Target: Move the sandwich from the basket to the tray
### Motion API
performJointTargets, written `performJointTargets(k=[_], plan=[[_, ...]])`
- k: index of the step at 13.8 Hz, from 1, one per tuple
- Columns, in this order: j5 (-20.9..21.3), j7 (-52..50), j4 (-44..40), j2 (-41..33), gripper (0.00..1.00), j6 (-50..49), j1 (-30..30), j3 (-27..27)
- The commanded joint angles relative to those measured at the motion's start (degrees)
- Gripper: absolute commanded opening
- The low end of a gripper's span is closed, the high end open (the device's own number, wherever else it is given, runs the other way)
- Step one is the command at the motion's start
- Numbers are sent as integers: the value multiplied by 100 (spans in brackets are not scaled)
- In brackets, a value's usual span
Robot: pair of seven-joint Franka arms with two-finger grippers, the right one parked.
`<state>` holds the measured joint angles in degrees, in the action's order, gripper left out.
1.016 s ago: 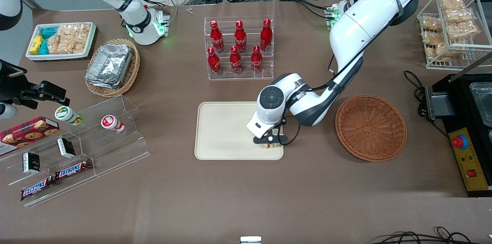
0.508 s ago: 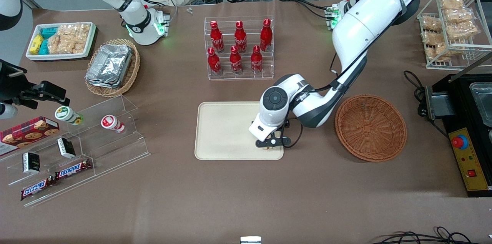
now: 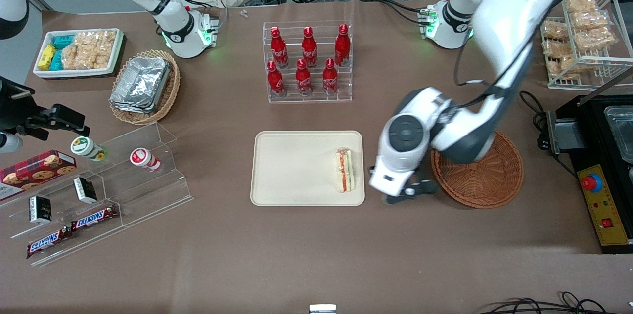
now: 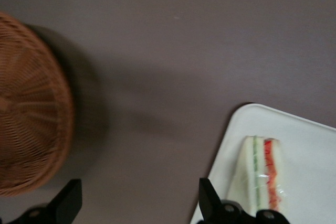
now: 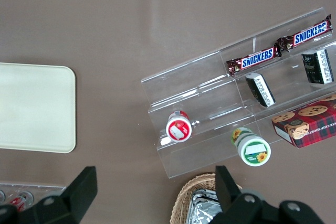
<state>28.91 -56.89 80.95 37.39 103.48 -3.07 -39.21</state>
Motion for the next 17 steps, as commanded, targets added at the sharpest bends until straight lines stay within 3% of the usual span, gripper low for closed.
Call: performJointTargets(k=[1,3,9,17], plan=[[-479,790,438,-722,100,-467,-1016,-454],[-955,1694,465,-1171,100,-1020,-1772,-622],[-1589,4473,1027,-2410,100,-1322,-3409,-772],[-1616,5898,1353,-2817,100,-1049,-3674,-719]])
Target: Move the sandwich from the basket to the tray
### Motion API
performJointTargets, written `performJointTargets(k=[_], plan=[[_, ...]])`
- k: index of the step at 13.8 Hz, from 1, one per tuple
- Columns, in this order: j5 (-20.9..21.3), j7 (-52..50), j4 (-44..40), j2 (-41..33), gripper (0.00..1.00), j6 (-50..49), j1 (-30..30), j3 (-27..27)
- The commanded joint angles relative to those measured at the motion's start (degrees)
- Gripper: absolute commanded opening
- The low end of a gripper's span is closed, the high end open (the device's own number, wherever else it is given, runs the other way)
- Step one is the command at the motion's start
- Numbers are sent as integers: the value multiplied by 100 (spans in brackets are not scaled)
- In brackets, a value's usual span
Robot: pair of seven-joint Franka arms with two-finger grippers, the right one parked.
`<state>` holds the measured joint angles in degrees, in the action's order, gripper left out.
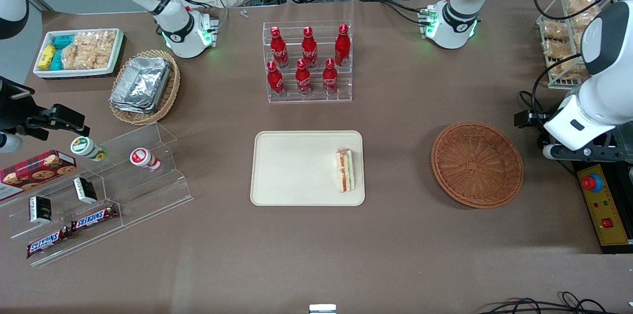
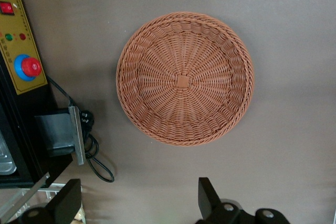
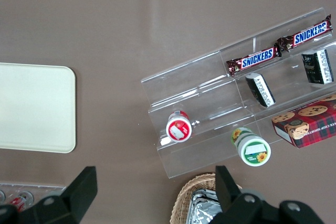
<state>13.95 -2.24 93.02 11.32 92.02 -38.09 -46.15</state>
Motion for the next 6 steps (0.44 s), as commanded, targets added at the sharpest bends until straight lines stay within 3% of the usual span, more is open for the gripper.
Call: performJointTargets(k=[1,6], plan=[[-129,966,155,-253,100,79,-294,-17],[-41,1314,-327,1,100,61,-392,-34]])
